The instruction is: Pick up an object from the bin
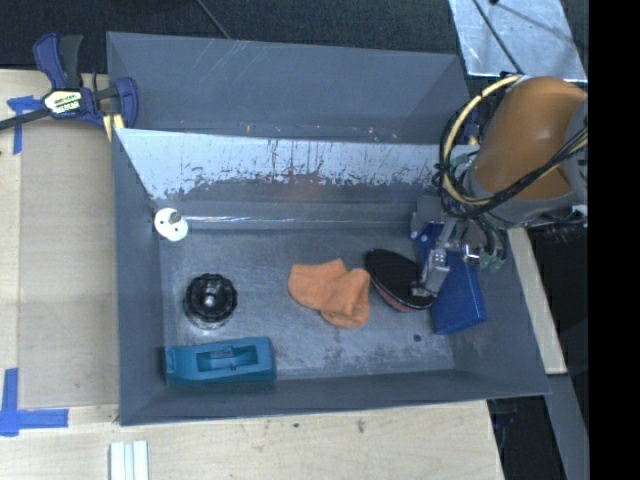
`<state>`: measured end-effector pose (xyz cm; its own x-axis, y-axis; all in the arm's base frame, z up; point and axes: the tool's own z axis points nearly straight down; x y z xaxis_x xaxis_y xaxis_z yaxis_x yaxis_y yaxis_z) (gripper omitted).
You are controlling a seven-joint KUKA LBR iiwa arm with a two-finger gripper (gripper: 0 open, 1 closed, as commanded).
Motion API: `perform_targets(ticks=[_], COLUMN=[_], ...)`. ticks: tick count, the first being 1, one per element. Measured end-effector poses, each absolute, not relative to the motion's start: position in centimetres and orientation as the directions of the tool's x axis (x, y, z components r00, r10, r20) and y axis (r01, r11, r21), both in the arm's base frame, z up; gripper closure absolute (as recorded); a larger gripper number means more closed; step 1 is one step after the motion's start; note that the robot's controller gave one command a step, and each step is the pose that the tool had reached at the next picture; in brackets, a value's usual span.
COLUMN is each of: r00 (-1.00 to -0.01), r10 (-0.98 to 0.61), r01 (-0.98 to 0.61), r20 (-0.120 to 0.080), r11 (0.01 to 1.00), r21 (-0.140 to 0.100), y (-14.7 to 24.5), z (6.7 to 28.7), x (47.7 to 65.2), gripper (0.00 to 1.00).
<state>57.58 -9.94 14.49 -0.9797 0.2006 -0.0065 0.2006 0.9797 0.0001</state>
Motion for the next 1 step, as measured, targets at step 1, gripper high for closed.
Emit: perform_targets(ticks=[1], r00=[-0.971], r10=[0.238], r01=[0.238], r20=[-0.004], r11=[0.971], r21=[0.0], y=[-9.08], z=[7.08], x=[56.11], gripper=[0.0])
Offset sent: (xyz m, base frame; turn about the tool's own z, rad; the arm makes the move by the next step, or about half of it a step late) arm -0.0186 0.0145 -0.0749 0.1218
